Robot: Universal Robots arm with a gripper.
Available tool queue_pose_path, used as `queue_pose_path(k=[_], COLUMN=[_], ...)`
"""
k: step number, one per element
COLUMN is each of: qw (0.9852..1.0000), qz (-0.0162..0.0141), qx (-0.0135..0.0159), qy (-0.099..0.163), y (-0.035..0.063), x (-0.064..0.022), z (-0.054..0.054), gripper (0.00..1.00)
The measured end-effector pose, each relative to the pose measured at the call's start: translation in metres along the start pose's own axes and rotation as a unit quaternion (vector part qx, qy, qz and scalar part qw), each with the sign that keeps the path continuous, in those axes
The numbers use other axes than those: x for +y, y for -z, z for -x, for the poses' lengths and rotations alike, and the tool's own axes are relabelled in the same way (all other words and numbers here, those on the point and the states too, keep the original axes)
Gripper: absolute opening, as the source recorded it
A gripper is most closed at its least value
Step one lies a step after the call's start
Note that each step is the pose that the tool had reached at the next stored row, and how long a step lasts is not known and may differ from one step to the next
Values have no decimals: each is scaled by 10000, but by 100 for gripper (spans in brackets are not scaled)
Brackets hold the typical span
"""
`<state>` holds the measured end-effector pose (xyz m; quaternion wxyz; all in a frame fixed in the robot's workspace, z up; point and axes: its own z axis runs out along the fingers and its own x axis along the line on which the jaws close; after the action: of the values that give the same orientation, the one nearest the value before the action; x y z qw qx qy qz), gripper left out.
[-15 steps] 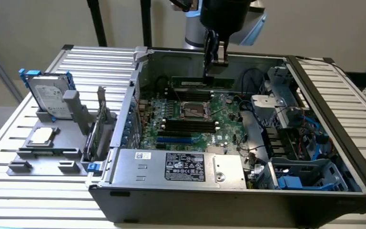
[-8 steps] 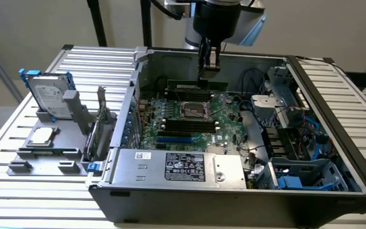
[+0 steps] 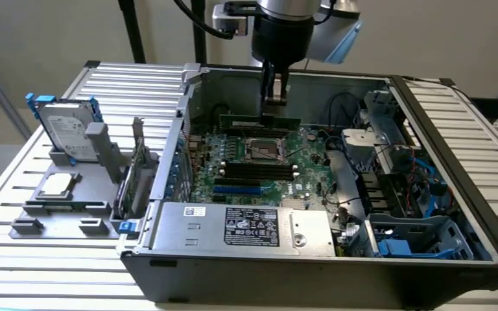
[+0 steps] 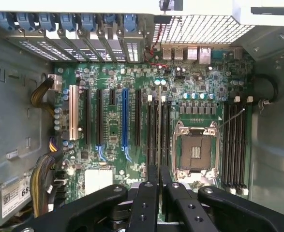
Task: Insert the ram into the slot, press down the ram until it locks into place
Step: 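Insert the ram into the slot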
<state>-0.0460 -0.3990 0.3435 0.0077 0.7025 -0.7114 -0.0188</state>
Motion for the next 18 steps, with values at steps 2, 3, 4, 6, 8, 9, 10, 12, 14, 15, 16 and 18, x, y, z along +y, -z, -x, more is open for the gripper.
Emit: queue_pose_path(k=[2,3,4,6,8,9,10,12,14,15,16,18], qw=[10000,10000,10000,10000,10000,10000,10000,10000,10000,10000,10000,10000], qz=[0,0,0,0,0,0,0,0,0,0,0,0], qx=[0,0,0,0,0,0,0,0,-1,0,0,0], qy=[1,1,0,0,0,0,0,0,0,0,0,0], y=[-37,-55,-73,-109,-146,-164,-182,-218,-255,-273,-291,-327], x=[-1,-2,-2,-4,-5,-6,-6,-8,-9,-10,-11,-12], z=[0,-1,-1,-2,-2,-2,-3,-3,-4,-4,-4,-5], gripper=[13,13,13,13,13,13,13,13,13,13,13,13])
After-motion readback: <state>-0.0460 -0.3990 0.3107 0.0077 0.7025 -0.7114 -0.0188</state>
